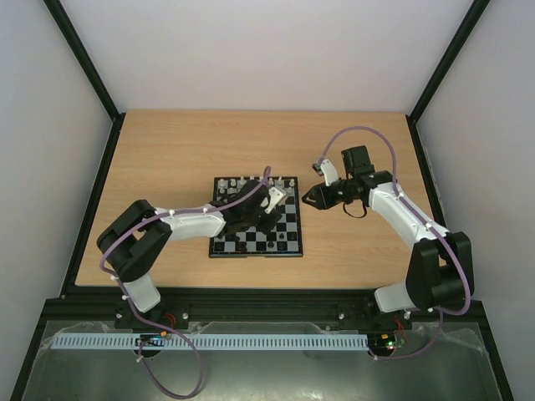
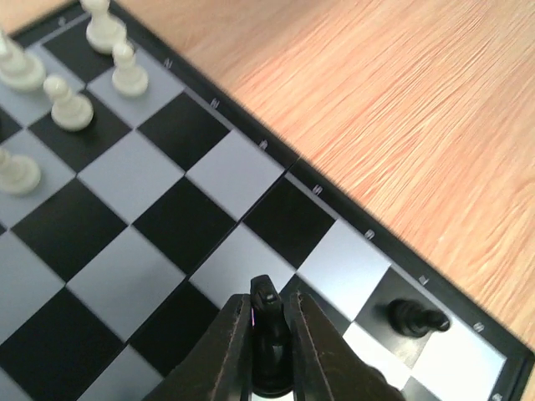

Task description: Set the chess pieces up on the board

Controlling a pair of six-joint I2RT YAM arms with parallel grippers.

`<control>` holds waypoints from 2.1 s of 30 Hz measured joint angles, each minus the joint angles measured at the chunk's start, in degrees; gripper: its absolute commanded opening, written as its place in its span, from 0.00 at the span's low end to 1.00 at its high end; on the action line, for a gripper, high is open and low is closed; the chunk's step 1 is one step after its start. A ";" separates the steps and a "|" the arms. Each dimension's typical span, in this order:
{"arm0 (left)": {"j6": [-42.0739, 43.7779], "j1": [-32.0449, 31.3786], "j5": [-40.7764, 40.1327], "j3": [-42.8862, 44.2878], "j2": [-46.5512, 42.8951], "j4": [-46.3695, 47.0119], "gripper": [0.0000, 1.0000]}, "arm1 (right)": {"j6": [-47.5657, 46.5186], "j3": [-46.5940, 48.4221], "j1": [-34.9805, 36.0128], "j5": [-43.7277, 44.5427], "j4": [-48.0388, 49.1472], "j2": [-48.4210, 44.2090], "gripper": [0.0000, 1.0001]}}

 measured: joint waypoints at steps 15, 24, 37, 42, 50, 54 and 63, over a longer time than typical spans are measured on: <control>0.66 -0.07 6.27 -10.93 3.93 34.29 0.11 | 0.68 -0.07 -0.07 0.09 0.46 3.37 0.33; 1.20 0.57 6.80 -9.57 8.44 37.27 0.21 | 0.72 -0.39 -0.07 0.17 0.92 4.15 0.33; 1.07 0.98 6.12 -8.44 5.60 33.11 0.36 | 0.57 -0.39 -0.15 0.46 0.92 4.59 0.34; -3.67 0.90 1.86 -3.21 -1.09 22.40 0.37 | -0.68 -0.35 -0.07 0.92 0.81 6.03 0.40; -10.05 1.01 -7.17 18.08 -9.99 -11.04 0.46 | -4.33 1.22 4.74 4.92 -0.50 9.57 0.43; -8.76 3.34 -10.62 21.75 -13.18 -22.75 0.49 | -5.49 3.78 9.35 8.92 -0.50 11.82 0.43; -7.85 16.72 -13.51 5.42 -24.00 -23.93 0.51 | -5.84 6.47 14.97 17.46 -0.48 17.35 0.42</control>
